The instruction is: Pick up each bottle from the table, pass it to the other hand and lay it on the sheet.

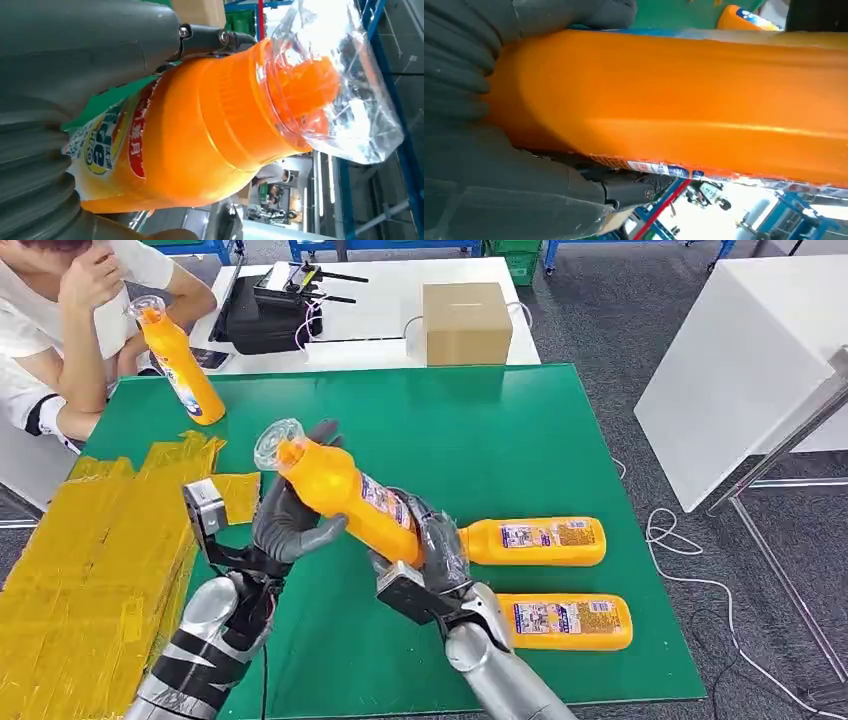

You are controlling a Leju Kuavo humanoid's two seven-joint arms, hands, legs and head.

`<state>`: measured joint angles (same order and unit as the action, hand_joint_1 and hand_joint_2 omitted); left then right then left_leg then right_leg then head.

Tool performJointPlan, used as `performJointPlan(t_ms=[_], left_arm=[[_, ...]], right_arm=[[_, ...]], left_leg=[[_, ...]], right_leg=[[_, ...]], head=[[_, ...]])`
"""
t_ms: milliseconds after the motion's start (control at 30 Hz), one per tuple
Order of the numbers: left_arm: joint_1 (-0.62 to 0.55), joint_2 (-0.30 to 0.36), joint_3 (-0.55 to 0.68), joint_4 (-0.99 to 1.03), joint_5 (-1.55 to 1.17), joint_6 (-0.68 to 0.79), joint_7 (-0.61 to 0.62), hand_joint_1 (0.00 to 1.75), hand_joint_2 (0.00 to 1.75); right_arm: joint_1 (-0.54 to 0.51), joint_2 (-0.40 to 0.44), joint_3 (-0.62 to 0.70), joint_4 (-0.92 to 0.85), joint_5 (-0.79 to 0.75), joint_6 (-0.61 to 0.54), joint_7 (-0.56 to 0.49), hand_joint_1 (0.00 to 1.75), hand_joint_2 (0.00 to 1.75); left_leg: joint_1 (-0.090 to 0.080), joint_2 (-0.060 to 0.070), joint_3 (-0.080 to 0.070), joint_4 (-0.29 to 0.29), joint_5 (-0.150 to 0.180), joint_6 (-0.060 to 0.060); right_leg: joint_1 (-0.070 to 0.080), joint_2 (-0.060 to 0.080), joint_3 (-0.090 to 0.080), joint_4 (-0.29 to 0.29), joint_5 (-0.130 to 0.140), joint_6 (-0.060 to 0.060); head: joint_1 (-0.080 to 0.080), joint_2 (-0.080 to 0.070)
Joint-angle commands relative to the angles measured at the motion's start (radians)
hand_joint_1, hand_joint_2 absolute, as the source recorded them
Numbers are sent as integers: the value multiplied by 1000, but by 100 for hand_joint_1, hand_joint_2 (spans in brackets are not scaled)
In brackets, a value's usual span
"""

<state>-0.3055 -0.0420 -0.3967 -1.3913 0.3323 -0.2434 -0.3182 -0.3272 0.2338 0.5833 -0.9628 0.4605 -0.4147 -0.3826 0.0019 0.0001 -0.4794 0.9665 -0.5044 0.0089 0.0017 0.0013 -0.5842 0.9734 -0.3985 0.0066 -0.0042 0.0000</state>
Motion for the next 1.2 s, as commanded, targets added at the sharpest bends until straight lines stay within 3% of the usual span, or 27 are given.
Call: performJointPlan(t_ms=[33, 167, 200, 233, 633, 1000, 1033, 1067, 1133, 1200], left_arm=[[-13, -6, -23, 28, 2, 17, -1, 0, 175], [-13, -6, -23, 28, 2, 17, -1, 0, 175], [-14, -5, -21, 28, 2, 17, -1, 56, 175], [-12, -11, -13, 29, 6, 30, -1, 175, 175], [8, -13, 25, 23, 5, 71, -8, 175, 175], [37, -7, 76, -33, -26, 144, -40, 175, 175], [36, -7, 79, -34, -48, 168, -48, 175, 175], [41, -7, 85, -43, -90, 217, -64, 175, 175], [74, -1, 99, -90, -193, 315, -89, 175, 175], [105, 11, 113, -144, -487, 560, -128, 175, 175]], right_arm=[[-43, -7, 61, 64, 38, -24, 10, 175, 175], [-43, -7, 61, 64, 38, -24, 10, 175, 175], [-42, -9, 61, 59, 38, -23, 11, 175, 175], [-40, -10, 61, 55, 39, -23, 10, 175, 175], [16, -30, 129, -92, 94, -49, 11, 175, 175], [43, -40, 96, -116, 61, -64, 3, 171, 175], [49, -39, 89, -129, 55, -69, 1, 63, 175], [63, -42, 77, -156, 54, -99, -11, 0, 175], [108, -74, 65, -256, 70, -130, -5, 0, 175], [173, -132, 38, -437, 93, -145, 7, 0, 175]], left_leg=[[1, -1, 2, -1, -1, 0], [2, 0, 2, 0, -1, -1], [1, 0, 1, 0, 0, 0], [1, -1, 1, -1, -1, 0], [1, 0, 2, -1, -1, 0], [1, -1, 1, -1, -1, 0], [1, -1, 2, -1, -1, -1], [1, -1, 1, -1, -1, 0], [1, -1, 1, -1, -1, 0], [0, -1, 0, -1, -1, 0]], right_leg=[[1, 0, 3, -1, 0, 1], [2, 0, 3, -2, 0, 1], [1, 0, 2, -1, 0, 1], [1, -1, 2, -1, 0, 1], [1, 0, 2, -1, -1, 1], [1, -1, 2, -1, 0, 1], [1, -1, 3, -2, -1, 1], [1, 0, 2, -1, 0, 1], [0, 0, 2, -1, 0, 1], [0, -1, 1, -1, 0, 1]], head=[[0, 0], [0, 0], [0, 0], [0, 0], [0, 0], [0, 0], [0, 0], [0, 0], [0, 0], [0, 0]])
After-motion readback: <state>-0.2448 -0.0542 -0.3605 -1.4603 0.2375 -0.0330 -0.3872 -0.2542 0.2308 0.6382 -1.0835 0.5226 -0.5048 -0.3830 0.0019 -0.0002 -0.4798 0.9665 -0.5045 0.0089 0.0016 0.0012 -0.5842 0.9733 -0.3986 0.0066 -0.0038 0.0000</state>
